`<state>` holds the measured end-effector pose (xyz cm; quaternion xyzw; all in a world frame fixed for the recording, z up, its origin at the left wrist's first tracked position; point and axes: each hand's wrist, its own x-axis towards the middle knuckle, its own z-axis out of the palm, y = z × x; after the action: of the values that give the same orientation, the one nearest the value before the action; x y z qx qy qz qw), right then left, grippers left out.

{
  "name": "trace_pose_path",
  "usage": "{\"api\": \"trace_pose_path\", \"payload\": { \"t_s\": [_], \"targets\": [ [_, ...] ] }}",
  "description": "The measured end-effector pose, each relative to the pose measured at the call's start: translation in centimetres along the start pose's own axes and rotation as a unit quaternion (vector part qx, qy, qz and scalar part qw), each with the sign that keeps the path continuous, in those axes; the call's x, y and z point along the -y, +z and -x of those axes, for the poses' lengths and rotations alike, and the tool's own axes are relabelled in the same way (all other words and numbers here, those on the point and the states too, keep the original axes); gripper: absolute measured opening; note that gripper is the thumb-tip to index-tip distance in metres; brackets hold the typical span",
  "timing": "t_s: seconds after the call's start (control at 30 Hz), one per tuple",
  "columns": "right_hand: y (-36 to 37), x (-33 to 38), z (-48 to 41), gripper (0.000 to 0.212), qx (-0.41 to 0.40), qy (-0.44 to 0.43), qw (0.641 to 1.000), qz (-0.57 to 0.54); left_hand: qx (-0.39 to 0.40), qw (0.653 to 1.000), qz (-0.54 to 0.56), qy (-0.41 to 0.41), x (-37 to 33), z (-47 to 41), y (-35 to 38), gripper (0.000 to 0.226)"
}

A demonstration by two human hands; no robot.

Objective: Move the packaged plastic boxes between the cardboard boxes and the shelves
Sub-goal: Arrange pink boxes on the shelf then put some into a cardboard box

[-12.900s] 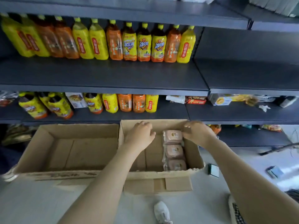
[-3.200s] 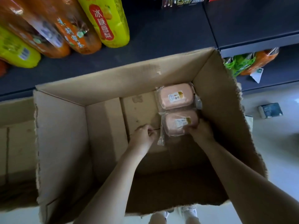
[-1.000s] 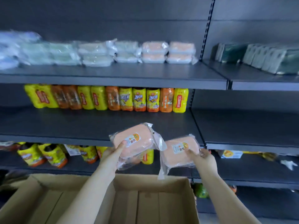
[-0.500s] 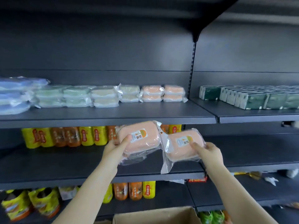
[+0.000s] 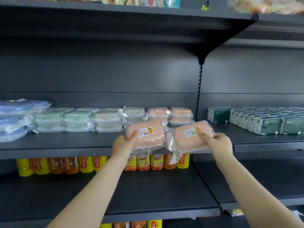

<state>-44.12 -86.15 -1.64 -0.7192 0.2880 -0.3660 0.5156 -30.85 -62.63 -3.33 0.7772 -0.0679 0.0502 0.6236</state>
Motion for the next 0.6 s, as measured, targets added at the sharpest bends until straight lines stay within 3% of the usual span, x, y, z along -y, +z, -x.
{"api": "trace_pose_path", "payload": {
  "t_s": [0.27, 0.6],
  "targets": [
    [2.8, 0.8, -9.7, 0.052, -0.010, -0.022, 1.000, -0.016, -0.027, 0.996, -0.082, -0.003, -0.2, -8.2, 5.4, 0.048],
    [8.8, 0.6, -17.5, 0.050, 0.003, 0.013, 0.999, -0.035, 0.018, 0.987, -0.161, -0.005, -0.4, -16.6, 12.8, 0.060]
  ]
}}
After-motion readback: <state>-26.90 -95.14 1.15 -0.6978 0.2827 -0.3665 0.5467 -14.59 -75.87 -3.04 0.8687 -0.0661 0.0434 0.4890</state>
